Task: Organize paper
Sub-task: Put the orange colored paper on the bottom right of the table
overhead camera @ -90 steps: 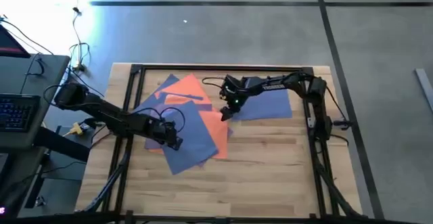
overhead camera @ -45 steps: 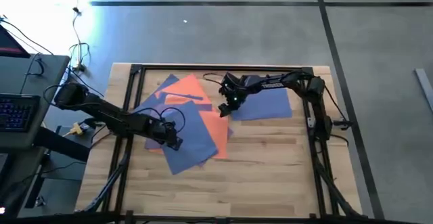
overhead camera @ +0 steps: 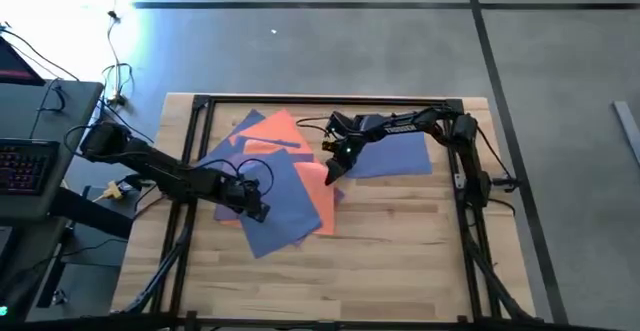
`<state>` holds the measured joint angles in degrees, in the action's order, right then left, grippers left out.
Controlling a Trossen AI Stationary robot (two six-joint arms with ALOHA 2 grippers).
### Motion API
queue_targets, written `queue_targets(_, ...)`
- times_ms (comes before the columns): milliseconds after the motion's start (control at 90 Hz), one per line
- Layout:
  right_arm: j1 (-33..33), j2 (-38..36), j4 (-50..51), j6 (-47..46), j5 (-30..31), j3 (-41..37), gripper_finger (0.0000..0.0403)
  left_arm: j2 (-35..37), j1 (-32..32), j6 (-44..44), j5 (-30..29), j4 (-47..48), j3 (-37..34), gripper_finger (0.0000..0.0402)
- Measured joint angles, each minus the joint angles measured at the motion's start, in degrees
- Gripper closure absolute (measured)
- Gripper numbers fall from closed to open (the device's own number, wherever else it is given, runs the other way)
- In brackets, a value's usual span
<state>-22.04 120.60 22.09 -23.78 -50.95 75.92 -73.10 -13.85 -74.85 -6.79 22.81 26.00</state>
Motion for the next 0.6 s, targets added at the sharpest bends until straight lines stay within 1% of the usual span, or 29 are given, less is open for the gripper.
queue_targets(167,0.35,0.0,-1.39,-5.15,7.47,0.0,0.0164,0.0,-0.02,0.0,-0.11,0.02,-0.02,0.0283)
queue_targets(244,1.25,0.0,-1.4,-6.07,9.87,0.0,0.0181,0.0,-0.02,0.0,-0.13,0.02,-0.02,0.0283)
queue_targets(289,2.01,0.0,-1.4,-6.03,11.21,0.0,0.0202,0.0,-0.02,0.0,-0.14,0.02,-0.02,0.0283)
queue_targets(344,3.0,0.0,-1.44,-5.95,12.25,0.0,0.0241,0.0,-0.02,0.0,-0.15,0.03,-0.02,0.0283)
queue_targets(478,5.19,-0.07,-2.08,-5.98,13.82,0.02,0.0369,0.0,0.0,-0.04,-0.13,0.04,-0.02,0.0283)
queue_targets(522,5.85,-0.41,-2.07,-6.14,14.48,0.01,0.0387,0.0,0.0,-0.09,0.13,0.04,-0.02,0.0282)
queue_targets(600,6.85,-1.82,-1.77,-7.25,16.19,0.02,0.0392,0.0,0.05,-0.08,1.38,0.09,0.15,0.0282)
